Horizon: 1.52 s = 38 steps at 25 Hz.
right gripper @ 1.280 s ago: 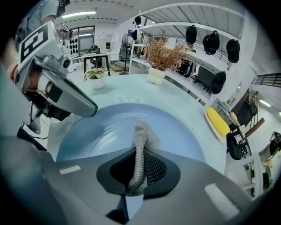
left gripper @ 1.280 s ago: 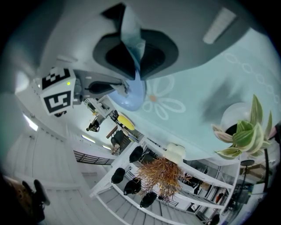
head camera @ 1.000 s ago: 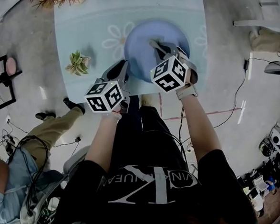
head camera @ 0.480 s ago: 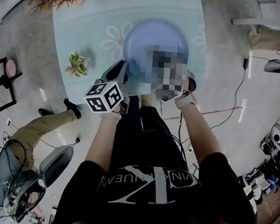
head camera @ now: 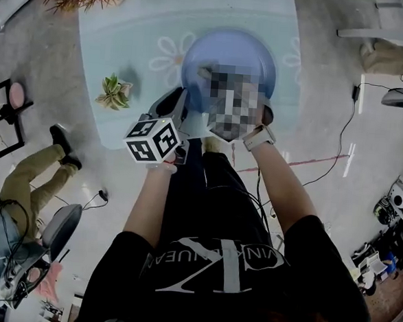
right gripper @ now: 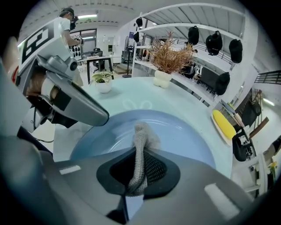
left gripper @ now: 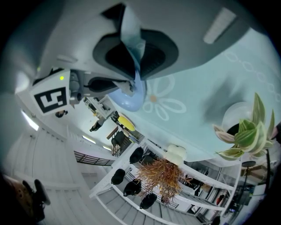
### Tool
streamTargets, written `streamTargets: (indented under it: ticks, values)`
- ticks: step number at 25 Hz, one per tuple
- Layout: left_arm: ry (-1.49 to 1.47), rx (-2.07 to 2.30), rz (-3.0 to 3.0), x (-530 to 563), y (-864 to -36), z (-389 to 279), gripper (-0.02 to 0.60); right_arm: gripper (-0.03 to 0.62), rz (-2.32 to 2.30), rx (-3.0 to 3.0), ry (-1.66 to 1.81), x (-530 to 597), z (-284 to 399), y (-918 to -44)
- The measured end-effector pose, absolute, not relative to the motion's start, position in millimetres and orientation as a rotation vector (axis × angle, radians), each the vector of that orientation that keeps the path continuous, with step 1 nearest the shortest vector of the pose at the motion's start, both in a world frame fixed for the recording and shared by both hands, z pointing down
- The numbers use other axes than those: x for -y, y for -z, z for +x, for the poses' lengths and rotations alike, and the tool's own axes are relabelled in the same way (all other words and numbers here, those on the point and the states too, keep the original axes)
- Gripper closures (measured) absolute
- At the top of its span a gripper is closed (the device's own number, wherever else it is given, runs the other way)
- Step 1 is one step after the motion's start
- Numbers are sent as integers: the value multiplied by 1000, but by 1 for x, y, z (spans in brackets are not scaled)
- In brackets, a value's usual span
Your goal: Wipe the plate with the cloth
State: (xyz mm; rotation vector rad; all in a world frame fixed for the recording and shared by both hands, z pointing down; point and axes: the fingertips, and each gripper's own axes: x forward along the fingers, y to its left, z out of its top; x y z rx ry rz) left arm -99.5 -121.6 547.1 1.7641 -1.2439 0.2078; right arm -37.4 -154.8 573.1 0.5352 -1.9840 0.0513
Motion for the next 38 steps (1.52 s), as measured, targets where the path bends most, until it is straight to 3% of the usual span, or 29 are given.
streamTargets:
  ticks: [19,38]
  values:
    - [-224,1235,1773,121,-547,-100,581,563,700,1920,-51,196,0,-572]
    - [-198,1314,1785,113,-537,-100,581,563,723,1832,-8,168,38,-573]
